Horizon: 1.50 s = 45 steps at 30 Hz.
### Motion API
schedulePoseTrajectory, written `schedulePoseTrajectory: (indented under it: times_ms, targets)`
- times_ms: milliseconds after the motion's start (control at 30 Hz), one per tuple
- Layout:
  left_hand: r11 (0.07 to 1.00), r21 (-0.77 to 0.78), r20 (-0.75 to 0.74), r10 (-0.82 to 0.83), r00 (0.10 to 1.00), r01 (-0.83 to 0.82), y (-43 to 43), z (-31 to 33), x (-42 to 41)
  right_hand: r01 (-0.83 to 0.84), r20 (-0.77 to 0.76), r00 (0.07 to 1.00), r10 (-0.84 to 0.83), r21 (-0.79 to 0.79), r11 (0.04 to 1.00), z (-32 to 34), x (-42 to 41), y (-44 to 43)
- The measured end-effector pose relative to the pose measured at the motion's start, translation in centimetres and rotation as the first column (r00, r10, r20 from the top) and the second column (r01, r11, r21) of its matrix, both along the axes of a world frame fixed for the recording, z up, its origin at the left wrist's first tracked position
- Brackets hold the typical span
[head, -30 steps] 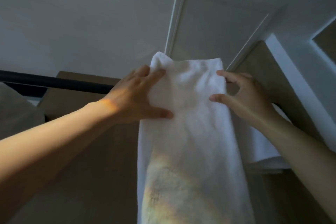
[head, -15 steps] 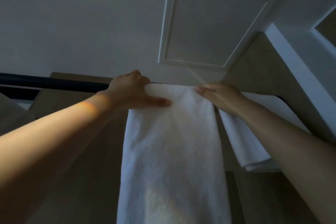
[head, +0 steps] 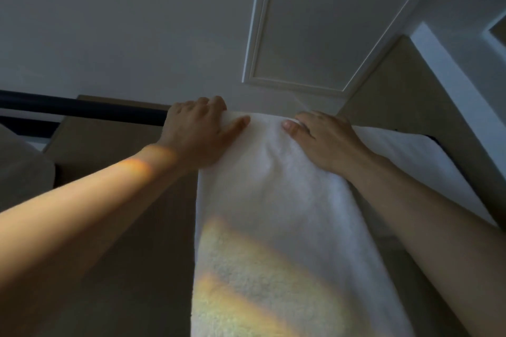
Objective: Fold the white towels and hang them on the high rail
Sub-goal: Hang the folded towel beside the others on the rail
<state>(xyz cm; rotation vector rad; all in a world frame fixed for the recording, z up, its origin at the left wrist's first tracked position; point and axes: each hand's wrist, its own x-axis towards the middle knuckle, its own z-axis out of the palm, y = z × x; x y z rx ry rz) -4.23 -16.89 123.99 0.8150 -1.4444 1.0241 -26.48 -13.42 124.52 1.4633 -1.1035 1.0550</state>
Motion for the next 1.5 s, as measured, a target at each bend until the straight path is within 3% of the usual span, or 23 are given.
schedulePoseTrajectory:
  times_ms: [167,367,567,733,900,1033,1133,1233,1333,1367,1433,1467,1500]
  targets:
    - [0.953,-0.078,0.03,-0.293,0.956,0.294,1.1,-6.7,2.4,0.037,-0.027,0.999,-0.036,0.012,0.999,-0.1,-0.3,0.0]
    - [0.796,0.224,-0.216,-0.521,0.826,0.562,2.0,-8.1,3.4,0.044,-0.013,0.999,-0.043,0.056,0.997,-0.3,0.0,0.4]
    - [0.728,0.094,-0.194,-0.656,0.73,0.679,3.5,-5.4,2.8,0.079,0.004,0.997,-0.08,0.123,0.989,0.2,0.3,1.0]
    - [0.847,-0.035,-0.154,-0.528,0.835,0.53,3.5,-1.3,2.7,0.014,0.038,0.999,-0.023,0.229,0.973,1.6,0.5,1.2]
    - [0.872,0.136,-0.197,-0.44,0.876,0.469,2.2,1.2,2.7,-0.086,0.14,0.989,0.053,0.247,0.965,1.7,1.0,1.6]
    - [0.919,0.205,-0.141,-0.313,0.939,0.337,1.6,1.8,3.5,-0.324,0.273,0.91,0.313,-0.004,0.946,-1.5,0.9,3.1]
    - [0.961,0.258,-0.048,-0.087,0.995,0.097,1.1,2.1,4.0,-0.259,0.34,0.889,0.305,-0.176,0.95,-5.9,0.2,4.5]
    - [0.957,0.29,-0.002,0.008,1.0,-0.007,0.9,2.4,4.0,-0.309,0.451,0.855,0.257,0.043,0.95,-8.9,-0.2,5.0]
    - [0.956,0.292,-0.01,0.033,0.999,-0.029,0.6,2.3,3.9,-0.517,0.579,0.738,0.347,0.155,0.842,-9.0,-0.1,4.2]
    - [0.956,0.291,-0.014,0.037,0.999,-0.032,0.6,2.3,3.8,-0.637,0.638,0.648,0.416,0.154,0.755,-8.9,0.3,4.1]
    - [0.958,0.282,-0.014,0.046,0.999,-0.04,0.6,2.2,3.8,-0.872,0.748,0.392,0.535,0.117,0.475,-8.5,1.1,4.1]
    - [0.959,0.281,-0.012,0.046,0.999,-0.041,0.7,2.2,3.7,-0.924,0.772,0.301,0.56,0.092,0.371,-8.3,1.5,4.1]
    - [0.959,0.282,-0.009,0.047,0.999,-0.043,0.7,2.3,3.7,-0.938,0.765,0.276,0.582,0.081,0.338,-8.0,1.8,4.1]
